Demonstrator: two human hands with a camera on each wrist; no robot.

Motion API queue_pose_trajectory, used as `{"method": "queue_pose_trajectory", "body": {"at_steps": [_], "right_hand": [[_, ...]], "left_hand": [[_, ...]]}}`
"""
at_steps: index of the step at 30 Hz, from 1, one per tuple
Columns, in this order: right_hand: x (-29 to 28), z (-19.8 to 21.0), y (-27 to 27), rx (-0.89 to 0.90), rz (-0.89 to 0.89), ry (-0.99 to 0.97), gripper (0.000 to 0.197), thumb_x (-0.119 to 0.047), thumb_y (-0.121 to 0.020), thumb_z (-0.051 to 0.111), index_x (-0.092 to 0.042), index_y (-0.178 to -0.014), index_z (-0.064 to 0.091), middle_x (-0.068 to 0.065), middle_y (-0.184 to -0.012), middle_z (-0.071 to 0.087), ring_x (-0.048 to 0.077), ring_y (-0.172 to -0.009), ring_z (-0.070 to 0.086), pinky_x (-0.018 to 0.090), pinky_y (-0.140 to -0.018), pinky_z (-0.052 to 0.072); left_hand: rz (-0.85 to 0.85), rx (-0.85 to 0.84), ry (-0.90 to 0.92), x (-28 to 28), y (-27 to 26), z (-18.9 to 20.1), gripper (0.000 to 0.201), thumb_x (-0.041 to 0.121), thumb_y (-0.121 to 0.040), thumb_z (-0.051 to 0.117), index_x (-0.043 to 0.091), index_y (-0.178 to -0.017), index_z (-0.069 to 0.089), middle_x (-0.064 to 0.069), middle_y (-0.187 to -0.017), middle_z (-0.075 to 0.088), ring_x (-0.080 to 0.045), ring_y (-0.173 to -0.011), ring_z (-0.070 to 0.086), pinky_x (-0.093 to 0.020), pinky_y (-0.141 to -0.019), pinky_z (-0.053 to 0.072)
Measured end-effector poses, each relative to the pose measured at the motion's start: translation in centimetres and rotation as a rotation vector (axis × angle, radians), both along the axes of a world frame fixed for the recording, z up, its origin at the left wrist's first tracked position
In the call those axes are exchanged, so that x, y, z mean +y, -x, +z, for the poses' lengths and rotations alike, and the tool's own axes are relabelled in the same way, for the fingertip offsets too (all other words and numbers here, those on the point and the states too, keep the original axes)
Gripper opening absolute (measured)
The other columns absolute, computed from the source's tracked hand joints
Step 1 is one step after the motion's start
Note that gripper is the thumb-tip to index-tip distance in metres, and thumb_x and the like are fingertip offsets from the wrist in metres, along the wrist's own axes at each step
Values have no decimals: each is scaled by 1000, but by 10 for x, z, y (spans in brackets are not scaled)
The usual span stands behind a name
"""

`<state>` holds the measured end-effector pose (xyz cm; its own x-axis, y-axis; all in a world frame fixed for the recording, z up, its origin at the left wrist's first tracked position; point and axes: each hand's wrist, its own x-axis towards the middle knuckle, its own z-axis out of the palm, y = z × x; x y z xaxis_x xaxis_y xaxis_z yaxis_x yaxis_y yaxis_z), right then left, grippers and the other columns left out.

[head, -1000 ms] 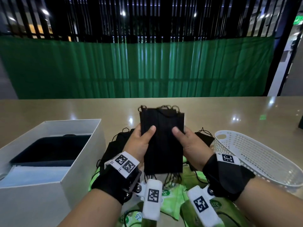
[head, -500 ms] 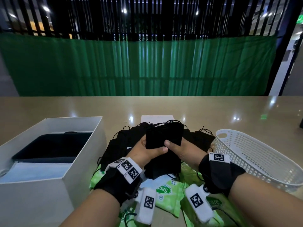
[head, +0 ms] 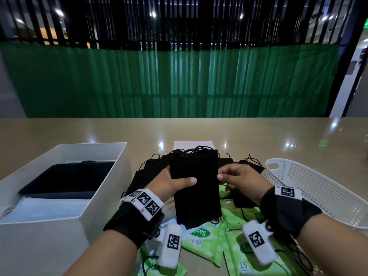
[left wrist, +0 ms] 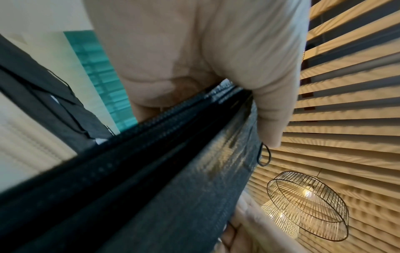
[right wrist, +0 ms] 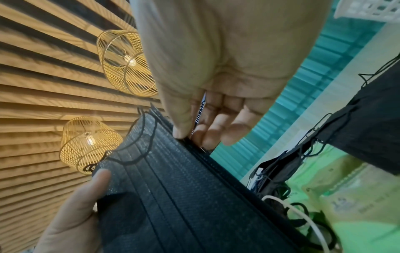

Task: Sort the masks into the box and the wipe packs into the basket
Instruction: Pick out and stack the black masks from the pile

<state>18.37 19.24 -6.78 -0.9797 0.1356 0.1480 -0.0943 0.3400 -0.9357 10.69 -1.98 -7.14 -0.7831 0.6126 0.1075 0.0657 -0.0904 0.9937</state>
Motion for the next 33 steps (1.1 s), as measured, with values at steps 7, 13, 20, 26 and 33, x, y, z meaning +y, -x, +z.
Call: {"method": "queue_pose_trajectory", "body": {"at_steps": [7,13,20,26,33], "right_hand": [[-6,3,0,69,10,174,19,7,-88,56,-7,-77,64,-1,-63,63,5,-57,58,17,-57,49],[-11,1,-2,-45,101,167,12,0,-86,60,-9,-79,66,8,-80,68,18,-74,63,29,-74,54],[-12,2,2,-33,78,168,12,-1,-90,57,4,-95,66,19,-93,68,24,-83,63,27,-74,54],[-11,-1,3,-51,-42,47,23,-31,-97,46,-18,-112,58,0,-106,63,10,-94,61,25,-83,49],[-10,-12,2,-259,173,53,21,-12,-85,67,-20,-104,65,2,-111,70,18,-102,66,28,-91,51]], "left_hand": [[-75,-18,-103,13,-9,2,72,23,-46,79,16,-114,59,-5,-108,68,-19,-103,65,-30,-89,52],[-124,-56,-134,13,-9,0,72,20,-46,79,11,-115,60,-11,-109,68,-19,-97,67,-26,-79,55],[-42,-72,-70,12,-7,-1,77,25,-52,79,6,-123,57,-17,-119,64,-31,-113,60,-41,-100,47],[138,-87,-9,12,-2,0,36,23,-82,64,16,-117,60,-9,-111,68,-25,-106,64,-45,-100,46],[178,-279,-377,17,-3,7,32,3,-96,45,4,-127,51,-17,-115,65,-28,-99,66,-39,-83,56]]}}
